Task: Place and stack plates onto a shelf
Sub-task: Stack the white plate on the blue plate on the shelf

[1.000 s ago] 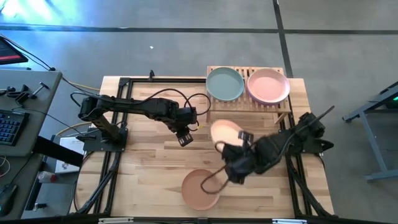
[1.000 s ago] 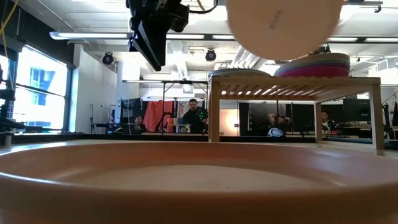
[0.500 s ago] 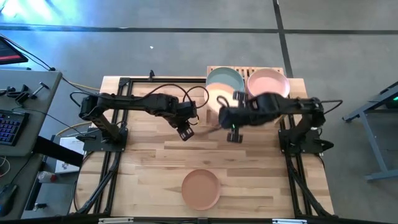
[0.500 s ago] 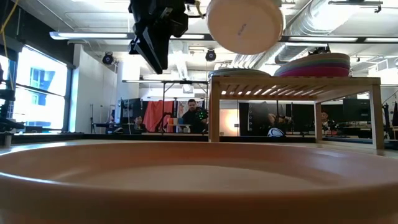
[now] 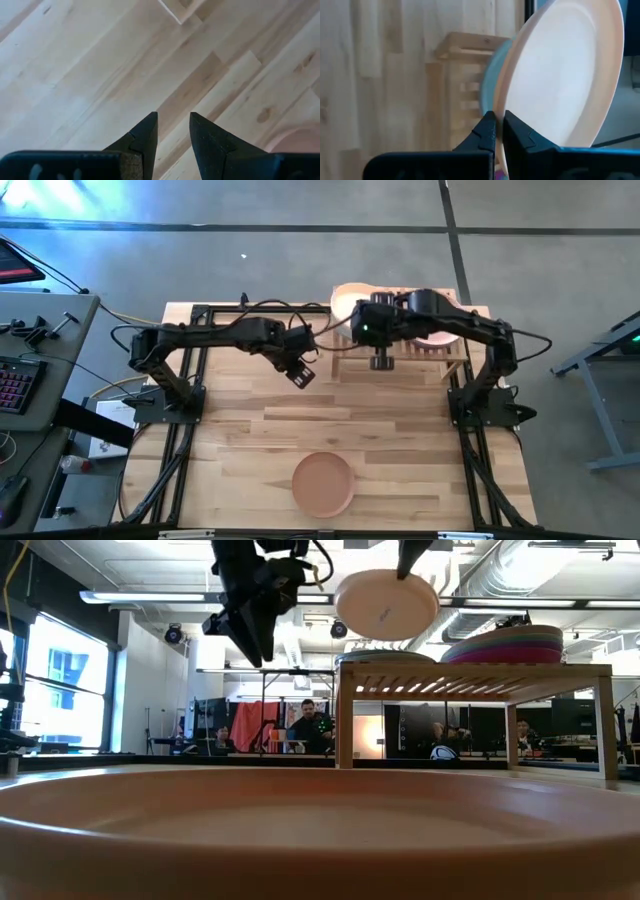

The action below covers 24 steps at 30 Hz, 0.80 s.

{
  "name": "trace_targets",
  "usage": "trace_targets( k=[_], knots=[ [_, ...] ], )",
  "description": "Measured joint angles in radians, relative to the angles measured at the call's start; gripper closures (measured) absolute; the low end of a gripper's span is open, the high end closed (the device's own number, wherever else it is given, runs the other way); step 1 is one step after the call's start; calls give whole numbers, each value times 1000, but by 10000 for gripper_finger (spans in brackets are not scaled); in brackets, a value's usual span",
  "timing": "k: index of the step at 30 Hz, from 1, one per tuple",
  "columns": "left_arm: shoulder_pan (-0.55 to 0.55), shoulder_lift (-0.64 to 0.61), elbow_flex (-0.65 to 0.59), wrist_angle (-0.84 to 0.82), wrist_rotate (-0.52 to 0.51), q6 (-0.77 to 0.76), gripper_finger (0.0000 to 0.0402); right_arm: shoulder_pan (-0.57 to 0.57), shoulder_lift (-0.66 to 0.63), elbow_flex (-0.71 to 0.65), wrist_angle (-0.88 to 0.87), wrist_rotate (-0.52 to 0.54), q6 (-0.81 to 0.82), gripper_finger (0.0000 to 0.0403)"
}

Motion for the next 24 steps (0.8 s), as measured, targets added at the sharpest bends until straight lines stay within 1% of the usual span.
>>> trace_targets(
  k=[3, 5, 7, 9, 14, 24],
  knots=[
    [18, 0, 0, 0, 0, -4, 298, -41, 1, -3, 15, -5, -68, 403],
    [30, 0, 0, 1, 0, -19, 298, -67, 2, -21, 36, -26, -98, 403],
    [37, 0, 0, 1, 0, -28, 298, -91, 4, -51, 40, -47, -103, 403],
    [45, 0, 0, 1, 0, -28, 298, -108, 4, -98, 62, -42, -100, 403],
    [55, 0, 0, 2, -1, -45, 298, -125, 5, -188, 103, -6, -106, 403],
    [55, 0, 0, 2, -5, -80, 298, -126, 3, -289, 195, -12, -133, 403]
  ],
)
